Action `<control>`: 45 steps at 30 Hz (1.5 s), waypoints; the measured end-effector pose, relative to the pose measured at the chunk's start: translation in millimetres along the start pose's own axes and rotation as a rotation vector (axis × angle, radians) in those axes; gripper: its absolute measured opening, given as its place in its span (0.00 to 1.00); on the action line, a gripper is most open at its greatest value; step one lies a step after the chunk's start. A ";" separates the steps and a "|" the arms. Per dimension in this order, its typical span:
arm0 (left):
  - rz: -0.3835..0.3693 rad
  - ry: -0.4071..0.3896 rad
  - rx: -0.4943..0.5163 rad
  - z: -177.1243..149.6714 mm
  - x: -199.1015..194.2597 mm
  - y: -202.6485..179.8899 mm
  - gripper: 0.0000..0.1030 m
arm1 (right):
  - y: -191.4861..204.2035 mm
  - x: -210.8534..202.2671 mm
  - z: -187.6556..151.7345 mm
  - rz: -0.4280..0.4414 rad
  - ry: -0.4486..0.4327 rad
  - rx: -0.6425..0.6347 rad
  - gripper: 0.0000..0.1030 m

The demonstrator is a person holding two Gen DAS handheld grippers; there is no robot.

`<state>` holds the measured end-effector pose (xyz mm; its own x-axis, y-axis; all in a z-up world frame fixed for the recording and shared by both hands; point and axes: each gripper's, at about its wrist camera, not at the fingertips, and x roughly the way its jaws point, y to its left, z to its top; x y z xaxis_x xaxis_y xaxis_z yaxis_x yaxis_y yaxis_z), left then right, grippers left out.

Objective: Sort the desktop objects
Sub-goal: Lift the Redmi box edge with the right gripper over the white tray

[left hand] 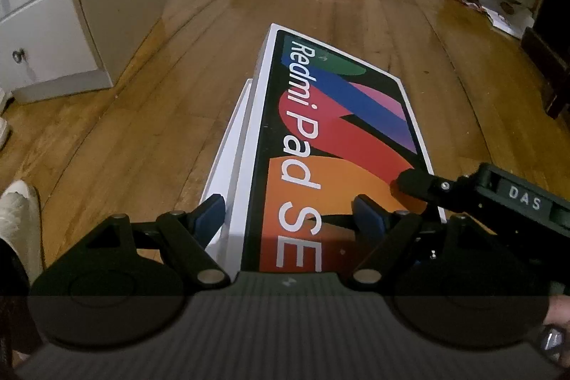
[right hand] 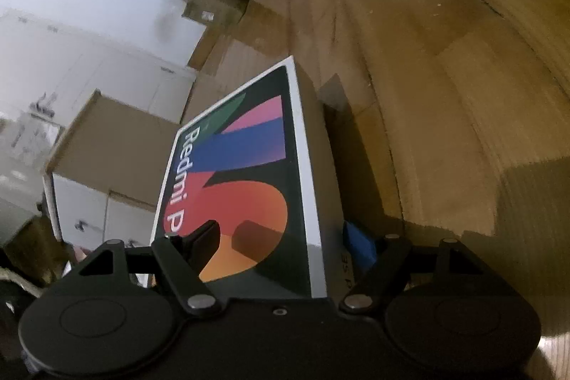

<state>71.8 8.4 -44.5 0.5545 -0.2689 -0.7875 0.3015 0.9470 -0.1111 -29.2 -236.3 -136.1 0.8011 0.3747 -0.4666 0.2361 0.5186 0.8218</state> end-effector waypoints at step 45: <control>-0.074 0.065 -0.299 -16.4 23.3 58.9 0.78 | -3.8 10.6 2.2 -0.081 0.115 -0.075 0.79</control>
